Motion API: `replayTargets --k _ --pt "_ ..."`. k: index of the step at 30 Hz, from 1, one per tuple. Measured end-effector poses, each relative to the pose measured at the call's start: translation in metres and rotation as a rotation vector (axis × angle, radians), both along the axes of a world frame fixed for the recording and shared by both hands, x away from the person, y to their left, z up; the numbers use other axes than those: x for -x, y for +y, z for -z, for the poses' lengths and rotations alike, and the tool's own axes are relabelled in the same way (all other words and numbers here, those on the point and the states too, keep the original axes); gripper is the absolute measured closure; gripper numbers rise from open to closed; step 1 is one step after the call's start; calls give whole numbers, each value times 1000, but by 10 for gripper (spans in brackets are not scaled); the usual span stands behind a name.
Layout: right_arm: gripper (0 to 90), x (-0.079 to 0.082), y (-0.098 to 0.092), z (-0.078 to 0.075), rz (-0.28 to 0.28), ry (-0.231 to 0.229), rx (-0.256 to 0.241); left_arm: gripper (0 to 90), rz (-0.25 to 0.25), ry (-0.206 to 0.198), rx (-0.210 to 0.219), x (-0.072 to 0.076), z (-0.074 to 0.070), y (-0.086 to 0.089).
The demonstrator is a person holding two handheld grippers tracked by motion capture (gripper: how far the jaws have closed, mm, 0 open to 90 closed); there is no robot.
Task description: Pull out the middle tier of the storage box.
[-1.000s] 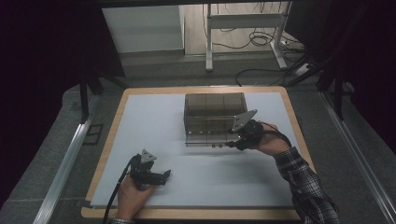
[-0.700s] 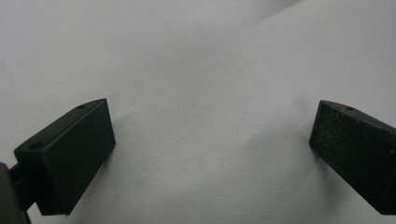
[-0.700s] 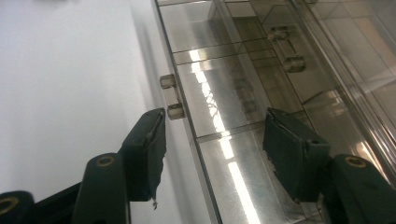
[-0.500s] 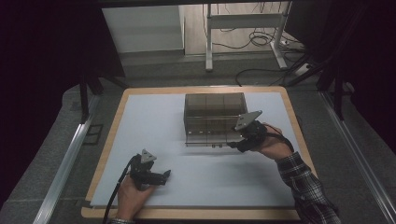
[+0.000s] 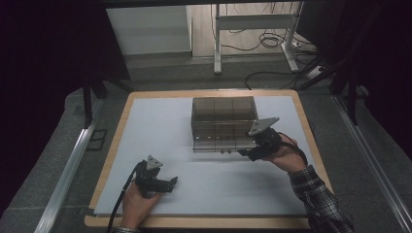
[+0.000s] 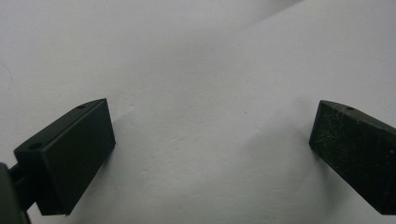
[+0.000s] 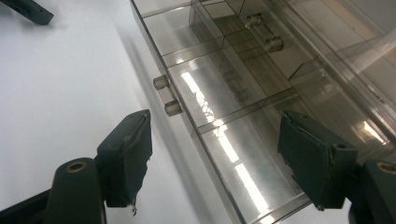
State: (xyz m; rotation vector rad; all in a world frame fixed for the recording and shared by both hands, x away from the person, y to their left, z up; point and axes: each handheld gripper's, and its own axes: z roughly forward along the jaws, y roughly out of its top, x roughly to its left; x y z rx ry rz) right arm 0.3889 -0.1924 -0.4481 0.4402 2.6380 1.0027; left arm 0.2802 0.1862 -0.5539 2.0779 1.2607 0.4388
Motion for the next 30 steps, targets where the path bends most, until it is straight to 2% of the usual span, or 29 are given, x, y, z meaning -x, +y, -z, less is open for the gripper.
replayTargets --k 5,16,26,30 --pt "250 5 -2 2 13 -24 -3 0 2 -1 -2 0 0 0" --pt "205 14 -8 2 55 -40 -13 0 2 -1 -2 0 0 0" --pt "121 19 -16 2 94 -31 -37 0 1 -2 -2 0 0 0" --pt "97 22 -20 2 116 -18 -61 0 2 -1 -3 0 0 0"
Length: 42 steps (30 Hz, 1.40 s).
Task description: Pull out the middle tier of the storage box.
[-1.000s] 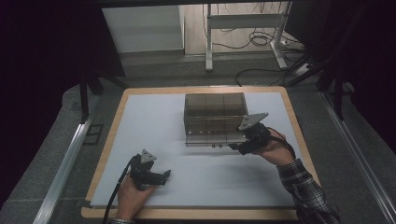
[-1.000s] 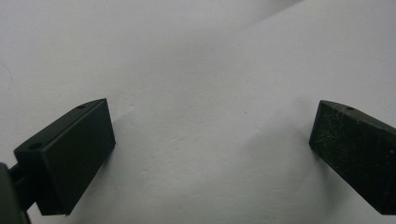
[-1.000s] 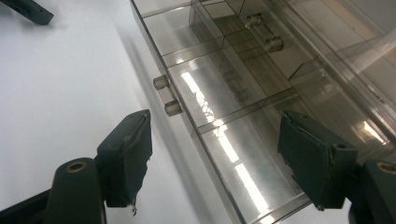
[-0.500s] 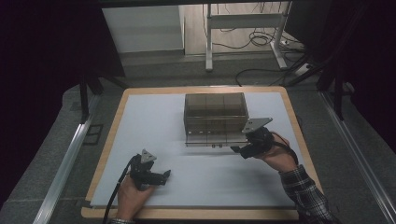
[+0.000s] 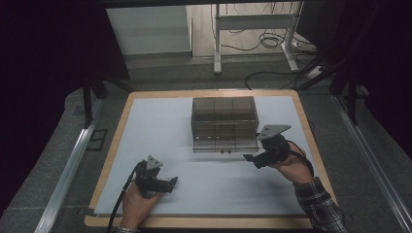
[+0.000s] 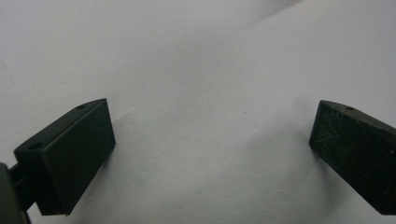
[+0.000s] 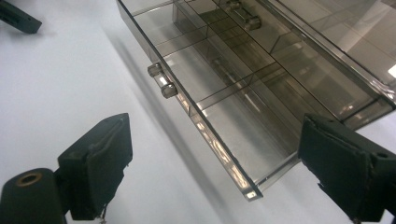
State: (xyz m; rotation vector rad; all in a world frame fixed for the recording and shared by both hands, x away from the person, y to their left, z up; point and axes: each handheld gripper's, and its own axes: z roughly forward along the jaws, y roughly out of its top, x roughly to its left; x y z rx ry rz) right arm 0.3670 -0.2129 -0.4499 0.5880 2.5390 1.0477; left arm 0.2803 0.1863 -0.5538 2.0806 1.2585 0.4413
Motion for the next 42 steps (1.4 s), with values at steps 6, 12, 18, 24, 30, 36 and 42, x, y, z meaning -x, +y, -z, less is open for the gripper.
replayTargets --k 6,12,18,24,30,36,42 --pt "69 4 -8 1 26 -3 -2 0 -1 -1 1 0 0 0" --pt "49 9 -14 4 50 -22 14 0 -2 1 2 0 0 0" --pt "28 14 -19 6 70 -32 18 0 -7 -3 7 0 0 -1" --pt "18 18 -28 12 93 -30 13 0 -7 -3 7 0 0 -1" --pt "12 20 -37 17 118 -17 5 0 -2 0 1 0 0 0" --pt "5 23 -44 23 141 -6 -10 0 -2 0 1 0 0 0" --pt "1 27 -51 28 167 0 -23 0 -2 0 1 0 0 0"
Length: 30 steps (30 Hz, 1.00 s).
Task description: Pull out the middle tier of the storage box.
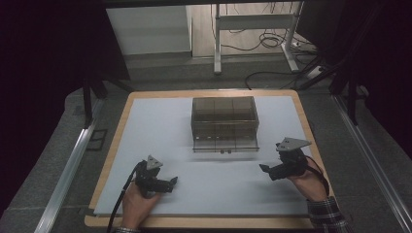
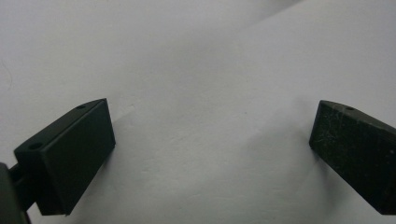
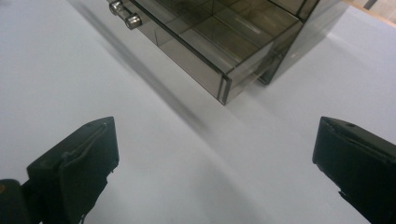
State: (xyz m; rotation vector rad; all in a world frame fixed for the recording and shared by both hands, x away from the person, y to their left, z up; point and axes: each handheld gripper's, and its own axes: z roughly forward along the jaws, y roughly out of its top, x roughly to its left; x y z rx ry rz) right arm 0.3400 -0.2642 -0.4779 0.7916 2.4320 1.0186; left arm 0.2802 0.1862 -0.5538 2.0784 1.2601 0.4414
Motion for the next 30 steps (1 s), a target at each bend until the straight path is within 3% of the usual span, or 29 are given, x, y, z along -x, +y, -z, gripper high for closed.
replayTargets --k 14,30 --pt "0 10 -17 8 48 7 -10 0 0 0 0 0 0 0" --pt "0 17 -26 27 90 41 -26 0 0 -1 0 0 0 0"
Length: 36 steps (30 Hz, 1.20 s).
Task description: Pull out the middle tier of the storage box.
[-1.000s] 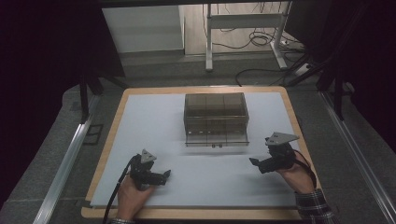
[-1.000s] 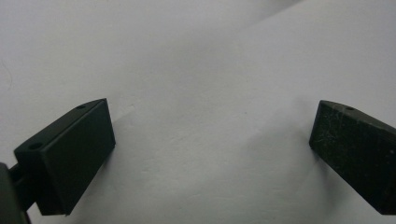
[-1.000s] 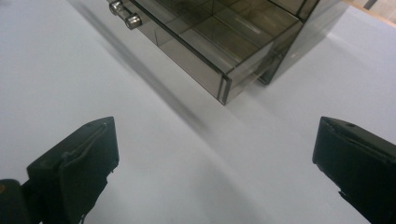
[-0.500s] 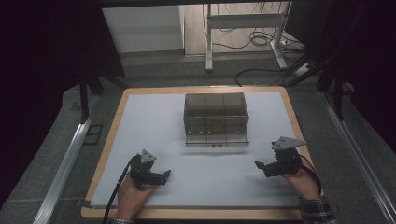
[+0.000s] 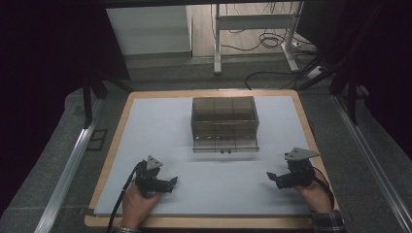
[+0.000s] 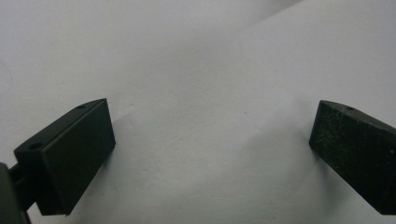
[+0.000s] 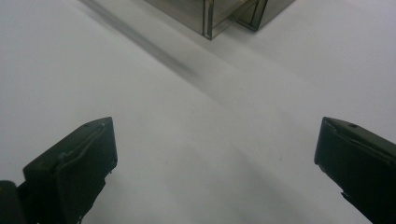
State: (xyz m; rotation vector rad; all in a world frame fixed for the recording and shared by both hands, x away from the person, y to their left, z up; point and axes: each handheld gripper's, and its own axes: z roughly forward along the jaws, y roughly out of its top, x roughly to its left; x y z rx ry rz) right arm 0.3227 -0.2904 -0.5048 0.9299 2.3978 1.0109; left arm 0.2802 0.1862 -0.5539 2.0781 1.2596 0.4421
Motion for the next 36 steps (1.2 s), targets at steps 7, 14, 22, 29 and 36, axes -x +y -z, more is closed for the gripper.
replayTargets --k 7,14,22,29,36 --pt "0 2 -2 7 11 11 5 0 0 0 0 0 0 0" --pt "0 4 -3 13 17 24 17 0 0 0 0 0 0 0" --pt "0 4 -2 24 19 50 34 0 -1 0 1 0 0 0" --pt "0 2 -2 26 22 72 26 0 -1 0 1 0 0 0" --pt "0 2 -3 27 23 74 22 0 0 0 1 0 0 0"
